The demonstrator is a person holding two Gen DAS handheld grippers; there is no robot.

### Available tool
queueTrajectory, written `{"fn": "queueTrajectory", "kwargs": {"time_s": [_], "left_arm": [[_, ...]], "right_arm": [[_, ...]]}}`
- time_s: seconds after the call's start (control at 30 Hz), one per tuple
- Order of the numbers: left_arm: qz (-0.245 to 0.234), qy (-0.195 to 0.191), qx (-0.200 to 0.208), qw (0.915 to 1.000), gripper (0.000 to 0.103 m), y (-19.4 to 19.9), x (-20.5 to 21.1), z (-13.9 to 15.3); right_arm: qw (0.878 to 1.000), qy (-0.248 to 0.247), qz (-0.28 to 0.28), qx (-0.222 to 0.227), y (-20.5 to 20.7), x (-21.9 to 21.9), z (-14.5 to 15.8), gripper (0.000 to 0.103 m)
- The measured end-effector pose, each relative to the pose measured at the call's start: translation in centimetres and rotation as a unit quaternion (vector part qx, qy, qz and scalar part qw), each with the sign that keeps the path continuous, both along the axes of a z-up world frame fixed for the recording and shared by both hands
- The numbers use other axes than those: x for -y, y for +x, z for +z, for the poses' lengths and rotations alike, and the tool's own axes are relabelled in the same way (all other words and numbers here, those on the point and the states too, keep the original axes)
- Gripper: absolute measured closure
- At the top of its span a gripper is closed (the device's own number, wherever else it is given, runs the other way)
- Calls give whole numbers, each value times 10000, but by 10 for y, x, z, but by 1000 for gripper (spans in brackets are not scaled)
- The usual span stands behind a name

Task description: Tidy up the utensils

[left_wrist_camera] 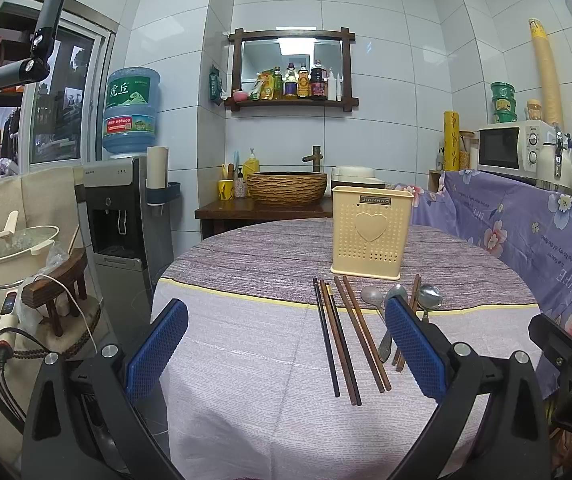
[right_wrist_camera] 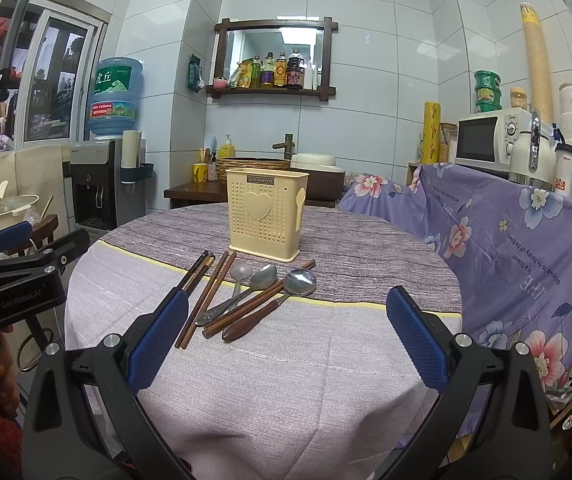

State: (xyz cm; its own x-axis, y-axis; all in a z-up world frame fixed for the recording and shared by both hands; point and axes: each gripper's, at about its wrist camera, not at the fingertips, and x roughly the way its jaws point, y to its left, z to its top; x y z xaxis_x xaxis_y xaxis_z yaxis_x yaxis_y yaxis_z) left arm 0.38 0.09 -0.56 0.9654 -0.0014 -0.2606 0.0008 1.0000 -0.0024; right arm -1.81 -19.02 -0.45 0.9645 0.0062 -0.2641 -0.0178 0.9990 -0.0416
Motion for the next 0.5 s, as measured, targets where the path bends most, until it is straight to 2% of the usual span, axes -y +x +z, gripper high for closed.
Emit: {"fn": "queueTrajectory", "kwargs": {"time_s": [0.5], "left_arm": [[-2, 12, -8, 10000, 5, 0, -1, 0]], "right_arm": [[10000, -2, -2, -5, 0, 0, 0, 5]]}}
